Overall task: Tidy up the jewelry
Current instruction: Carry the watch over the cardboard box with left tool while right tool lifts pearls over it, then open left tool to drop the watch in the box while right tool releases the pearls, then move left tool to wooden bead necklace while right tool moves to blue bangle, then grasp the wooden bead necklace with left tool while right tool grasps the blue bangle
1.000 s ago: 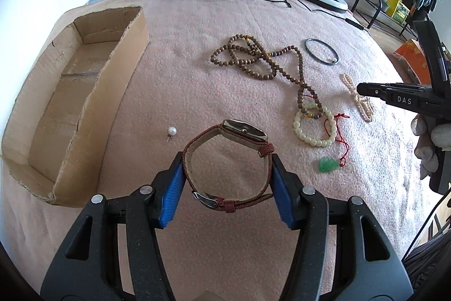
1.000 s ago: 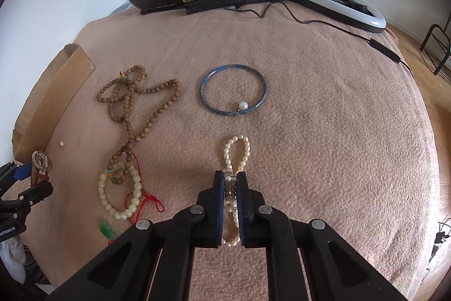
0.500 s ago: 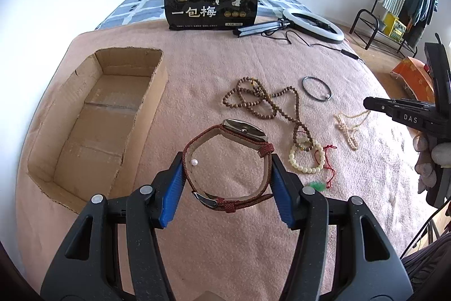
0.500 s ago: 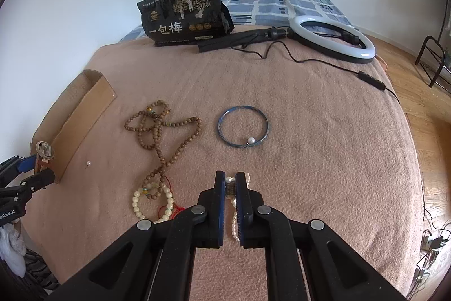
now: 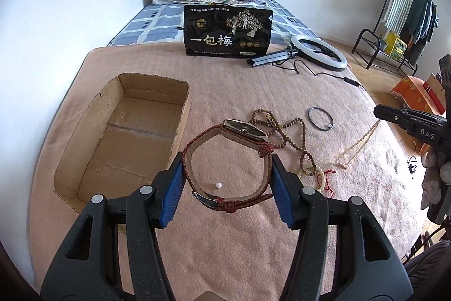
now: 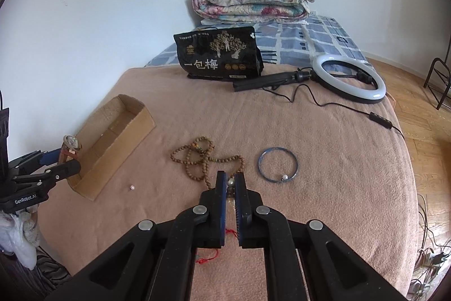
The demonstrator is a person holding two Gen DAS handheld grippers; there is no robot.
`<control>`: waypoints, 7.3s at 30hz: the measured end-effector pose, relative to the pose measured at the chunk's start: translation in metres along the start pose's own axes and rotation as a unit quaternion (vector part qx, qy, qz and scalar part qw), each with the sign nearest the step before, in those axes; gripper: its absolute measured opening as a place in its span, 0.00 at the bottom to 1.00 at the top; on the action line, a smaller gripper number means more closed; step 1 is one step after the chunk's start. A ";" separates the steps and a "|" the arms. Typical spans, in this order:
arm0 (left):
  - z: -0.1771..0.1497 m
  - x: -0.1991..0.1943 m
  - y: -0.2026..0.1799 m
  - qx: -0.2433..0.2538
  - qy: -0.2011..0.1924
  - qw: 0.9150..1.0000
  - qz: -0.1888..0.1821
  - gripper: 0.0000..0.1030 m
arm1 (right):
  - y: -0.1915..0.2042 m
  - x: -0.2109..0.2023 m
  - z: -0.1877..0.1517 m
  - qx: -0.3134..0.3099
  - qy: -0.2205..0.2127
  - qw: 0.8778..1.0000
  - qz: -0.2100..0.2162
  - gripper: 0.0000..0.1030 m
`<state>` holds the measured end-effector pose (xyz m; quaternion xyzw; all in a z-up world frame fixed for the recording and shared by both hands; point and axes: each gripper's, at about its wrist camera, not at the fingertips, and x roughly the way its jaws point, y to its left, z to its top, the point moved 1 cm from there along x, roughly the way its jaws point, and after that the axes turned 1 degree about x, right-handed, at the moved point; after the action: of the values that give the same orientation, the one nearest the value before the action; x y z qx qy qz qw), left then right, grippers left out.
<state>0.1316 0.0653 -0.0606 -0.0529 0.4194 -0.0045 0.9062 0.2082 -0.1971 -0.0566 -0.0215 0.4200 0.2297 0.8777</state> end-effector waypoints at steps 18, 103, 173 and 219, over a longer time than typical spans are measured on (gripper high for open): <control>0.010 -0.023 0.095 -0.050 -0.026 0.997 0.059 0.57 | 0.090 -0.025 0.067 -0.043 -0.060 0.994 0.075 0.03; -0.018 0.025 0.134 -0.051 0.040 0.997 0.047 0.59 | 0.181 0.107 0.072 -0.073 0.014 0.996 0.040 0.92; 0.055 0.241 -0.050 -0.062 0.182 0.974 -0.119 0.75 | -0.126 0.113 0.000 0.137 0.072 0.985 -0.071 0.93; 0.026 0.212 -0.054 0.010 0.136 0.990 -0.046 0.11 | -0.066 0.189 0.012 0.004 0.174 0.982 -0.073 0.72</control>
<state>0.2906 0.0027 -0.1997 -0.0617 0.5362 -0.0581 0.8398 0.3475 -0.1805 -0.2003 -0.0884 0.5646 0.1559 0.8057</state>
